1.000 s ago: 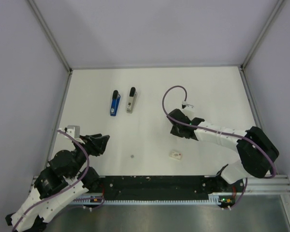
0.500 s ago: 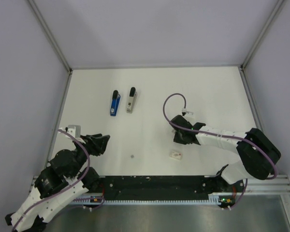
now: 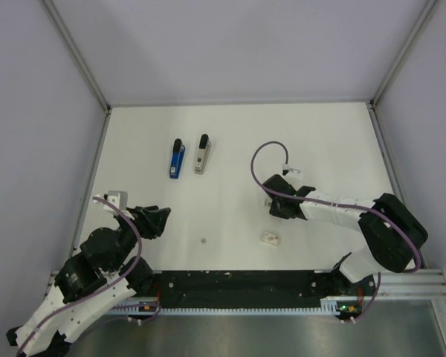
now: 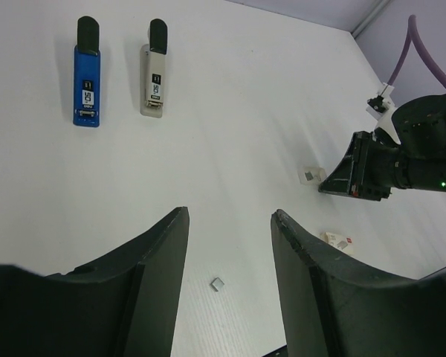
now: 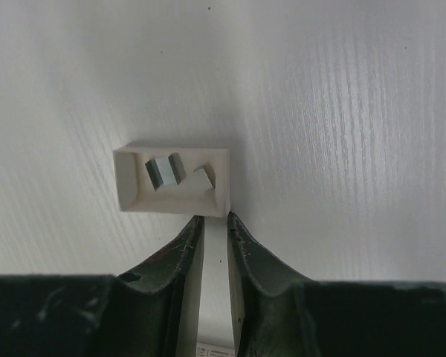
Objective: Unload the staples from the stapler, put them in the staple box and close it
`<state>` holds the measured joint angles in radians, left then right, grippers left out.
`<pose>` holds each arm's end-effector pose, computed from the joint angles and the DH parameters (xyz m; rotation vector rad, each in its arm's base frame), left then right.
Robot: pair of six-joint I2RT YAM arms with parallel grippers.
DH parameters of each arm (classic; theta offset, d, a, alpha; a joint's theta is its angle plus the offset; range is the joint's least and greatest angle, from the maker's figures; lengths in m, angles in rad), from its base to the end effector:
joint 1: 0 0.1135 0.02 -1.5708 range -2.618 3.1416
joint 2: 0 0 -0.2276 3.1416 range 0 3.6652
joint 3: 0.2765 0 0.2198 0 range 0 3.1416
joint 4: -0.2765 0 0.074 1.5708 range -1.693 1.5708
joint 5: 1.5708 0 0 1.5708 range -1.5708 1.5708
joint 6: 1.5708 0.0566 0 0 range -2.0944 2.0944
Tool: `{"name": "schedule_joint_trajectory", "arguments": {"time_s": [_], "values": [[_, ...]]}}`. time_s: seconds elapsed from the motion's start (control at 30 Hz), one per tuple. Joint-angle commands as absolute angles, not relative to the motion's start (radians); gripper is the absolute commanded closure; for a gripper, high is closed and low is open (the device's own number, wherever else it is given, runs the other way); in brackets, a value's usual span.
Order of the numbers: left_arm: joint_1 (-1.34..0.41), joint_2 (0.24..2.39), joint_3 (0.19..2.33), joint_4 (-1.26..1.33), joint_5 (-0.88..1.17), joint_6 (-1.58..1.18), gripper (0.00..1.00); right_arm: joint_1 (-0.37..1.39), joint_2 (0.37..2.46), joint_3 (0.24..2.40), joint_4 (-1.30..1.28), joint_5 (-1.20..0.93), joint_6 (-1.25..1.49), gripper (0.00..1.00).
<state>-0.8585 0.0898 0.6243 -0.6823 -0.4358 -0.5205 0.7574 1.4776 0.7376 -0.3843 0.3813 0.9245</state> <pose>0.0630 -0.0363 0.2748 -0.0343 1.7477 -0.6484 0.1962 0.1565 0.1277 0.3259 2.5456 0.1039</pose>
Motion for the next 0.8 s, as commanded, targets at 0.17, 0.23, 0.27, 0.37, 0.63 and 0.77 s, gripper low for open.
{"name": "schedule_joint_trajectory", "arguments": {"time_s": [0.17,0.23,0.27,0.37,0.63,0.77], "values": [[-0.861,0.109,0.626,-0.663,-0.454,-0.515,0.46,0.703,1.534,0.808,-0.331,0.434,0.867,0.81],[-0.861,0.110,0.626,-0.663,-0.454,-0.515,0.46,0.701,1.532,0.818,-0.330,0.428,0.848,0.81],[-0.861,0.113,0.626,-0.663,-0.454,-0.515,0.46,0.701,1.529,0.821,-0.331,0.416,0.835,0.81],[-0.861,0.114,0.626,-0.663,-0.456,-0.515,0.46,0.701,1.514,0.812,-0.330,0.359,0.805,0.81],[-0.861,0.124,0.626,-0.661,-0.451,-0.517,0.46,0.742,1.353,0.772,-0.402,0.344,0.744,0.81],[-0.862,0.129,0.624,-0.661,-0.445,-0.517,0.46,0.776,1.289,0.807,-0.449,0.336,0.686,0.81]]}}
